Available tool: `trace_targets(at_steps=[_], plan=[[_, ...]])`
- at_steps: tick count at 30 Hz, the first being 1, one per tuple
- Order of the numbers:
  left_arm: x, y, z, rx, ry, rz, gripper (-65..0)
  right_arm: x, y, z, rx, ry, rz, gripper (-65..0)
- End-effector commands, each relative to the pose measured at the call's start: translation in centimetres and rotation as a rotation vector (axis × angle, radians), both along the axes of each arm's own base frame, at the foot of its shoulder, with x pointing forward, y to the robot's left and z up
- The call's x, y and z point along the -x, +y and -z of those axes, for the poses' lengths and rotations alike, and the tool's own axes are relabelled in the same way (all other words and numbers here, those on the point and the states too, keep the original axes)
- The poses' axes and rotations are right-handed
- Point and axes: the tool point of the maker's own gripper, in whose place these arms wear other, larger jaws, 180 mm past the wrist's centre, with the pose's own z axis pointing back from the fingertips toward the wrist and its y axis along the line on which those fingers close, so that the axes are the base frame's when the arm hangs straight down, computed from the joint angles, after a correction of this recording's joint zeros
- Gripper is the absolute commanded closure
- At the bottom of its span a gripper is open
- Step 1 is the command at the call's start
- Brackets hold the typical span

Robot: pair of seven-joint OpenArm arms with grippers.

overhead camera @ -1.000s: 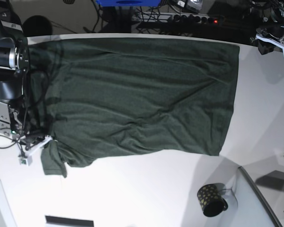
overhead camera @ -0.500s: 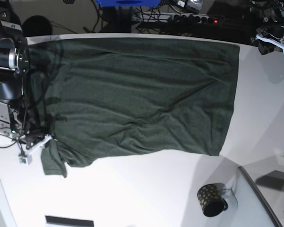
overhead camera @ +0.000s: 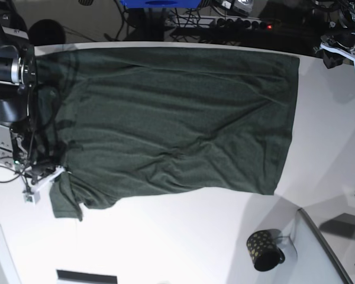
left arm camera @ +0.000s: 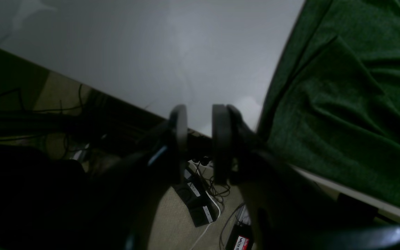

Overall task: Layout the t-shirt on the table in an organized manner, then fold the t-shirt properly
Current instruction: 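Hold the shirt's side edge with the right gripper and drag it outward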

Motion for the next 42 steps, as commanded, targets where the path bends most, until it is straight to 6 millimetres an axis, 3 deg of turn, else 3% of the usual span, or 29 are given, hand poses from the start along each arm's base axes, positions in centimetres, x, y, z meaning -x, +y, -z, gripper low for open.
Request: trace_targets(at_steps=[1, 10, 15, 20, 23, 34, 42], plan=[[-0.3, 0.8, -1.0, -0.028, -0.025, 0.003, -12.8, -1.9, -0.9, -2.1, 0.013, -0.064, 0.015, -18.9], [-0.3, 0.8, -1.0, -0.028, -0.025, 0.003, -12.8, -2.0, -1.0, -2.2, 0.013, -0.068, 0.016, -20.0], [-0.3, 0.8, -1.0, -0.028, -0.025, 0.003, -12.8, -2.0, -1.0, -2.2, 0.015, -0.067, 0.015, -5.9], [-0.3, 0.8, -1.0, -0.028, -0.025, 0.003, -12.8, -1.6, -1.0, -1.9, 0.017, -0.064, 0.014, -3.3], [-0.3, 0.8, -1.0, -0.028, -0.025, 0.003, -12.8, -2.1, -1.1, -3.0, 0.032, -0.103, 0.004, -0.6], [-0.3, 0.7, -1.0, -0.027, -0.024, 0.004, -12.8, -1.6, -0.2, -7.2, 0.104, -0.192, -0.071, 0.0], [-0.3, 0.7, -1.0, -0.027, -0.024, 0.004, -12.8, 0.3, 1.2, -6.6, 0.102, -0.155, -0.102, 0.0]])
